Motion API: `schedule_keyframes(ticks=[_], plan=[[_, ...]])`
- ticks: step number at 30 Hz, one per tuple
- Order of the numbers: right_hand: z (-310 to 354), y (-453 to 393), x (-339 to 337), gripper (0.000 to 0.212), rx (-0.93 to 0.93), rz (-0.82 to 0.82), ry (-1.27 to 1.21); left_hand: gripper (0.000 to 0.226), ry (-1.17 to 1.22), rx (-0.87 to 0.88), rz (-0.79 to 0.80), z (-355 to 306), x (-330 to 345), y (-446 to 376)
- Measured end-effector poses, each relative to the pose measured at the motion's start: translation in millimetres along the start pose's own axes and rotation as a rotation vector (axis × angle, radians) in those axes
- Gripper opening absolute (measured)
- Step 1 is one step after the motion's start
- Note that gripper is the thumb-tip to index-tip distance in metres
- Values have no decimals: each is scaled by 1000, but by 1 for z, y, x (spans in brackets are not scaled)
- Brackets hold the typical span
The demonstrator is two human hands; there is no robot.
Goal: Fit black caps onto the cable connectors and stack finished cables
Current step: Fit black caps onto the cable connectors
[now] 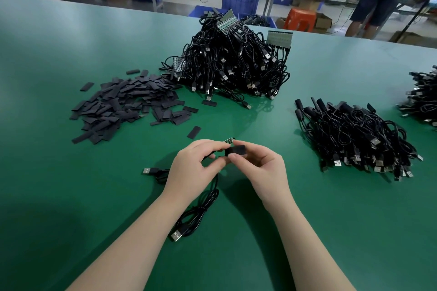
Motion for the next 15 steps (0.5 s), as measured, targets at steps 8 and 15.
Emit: schedule_keyframes(ticks=[8,15], plan=[[1,0,1,33,-27,-12,48,28,-14,6,2,1,0,0],[0,1,1,29,-35,-18,69,24,-13,7,-22,2,1,-1]])
Point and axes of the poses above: each hand's wrist, its own y-axis away from the middle knuckle, its own x-axis out of the palm, z = x × y, the point moved 1 cm from there along -y, towards the middle knuckle, and after that the axes turned 5 degrees about -y, right-handed, at the moved point
